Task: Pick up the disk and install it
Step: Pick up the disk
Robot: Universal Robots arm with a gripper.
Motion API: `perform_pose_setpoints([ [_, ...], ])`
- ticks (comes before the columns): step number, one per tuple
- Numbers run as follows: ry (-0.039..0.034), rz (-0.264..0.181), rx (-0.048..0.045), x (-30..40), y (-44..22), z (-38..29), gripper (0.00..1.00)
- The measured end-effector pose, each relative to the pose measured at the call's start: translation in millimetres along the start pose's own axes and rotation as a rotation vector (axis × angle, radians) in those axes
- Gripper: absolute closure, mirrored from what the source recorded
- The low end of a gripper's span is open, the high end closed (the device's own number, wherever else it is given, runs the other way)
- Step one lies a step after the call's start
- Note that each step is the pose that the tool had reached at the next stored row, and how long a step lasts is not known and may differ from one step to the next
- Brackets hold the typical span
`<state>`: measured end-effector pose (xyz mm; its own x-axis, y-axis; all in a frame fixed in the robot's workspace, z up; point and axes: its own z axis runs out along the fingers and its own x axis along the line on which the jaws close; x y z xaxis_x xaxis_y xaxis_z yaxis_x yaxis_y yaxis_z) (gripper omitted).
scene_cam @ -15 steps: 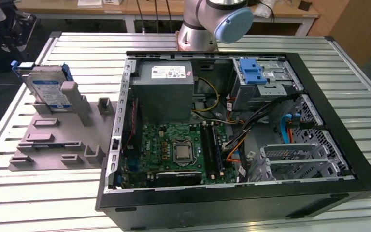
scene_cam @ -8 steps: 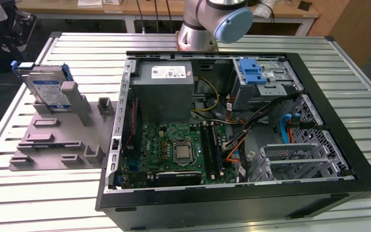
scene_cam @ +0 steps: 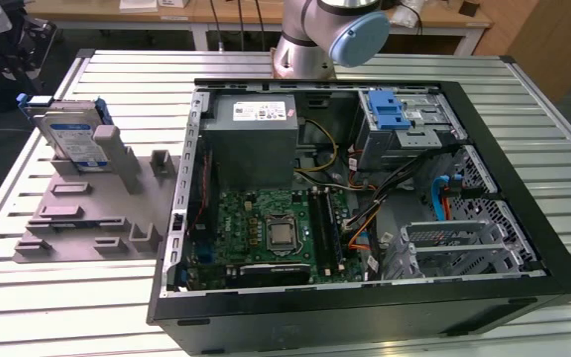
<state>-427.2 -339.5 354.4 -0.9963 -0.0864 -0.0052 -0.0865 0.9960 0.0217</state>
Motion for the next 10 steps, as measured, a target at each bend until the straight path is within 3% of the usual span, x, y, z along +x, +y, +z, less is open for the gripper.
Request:
perform_pose_setpoints([
  [10, 0.0004, -0.015, 0.0000, 0.0, 0.0, 0.0, 0.89],
])
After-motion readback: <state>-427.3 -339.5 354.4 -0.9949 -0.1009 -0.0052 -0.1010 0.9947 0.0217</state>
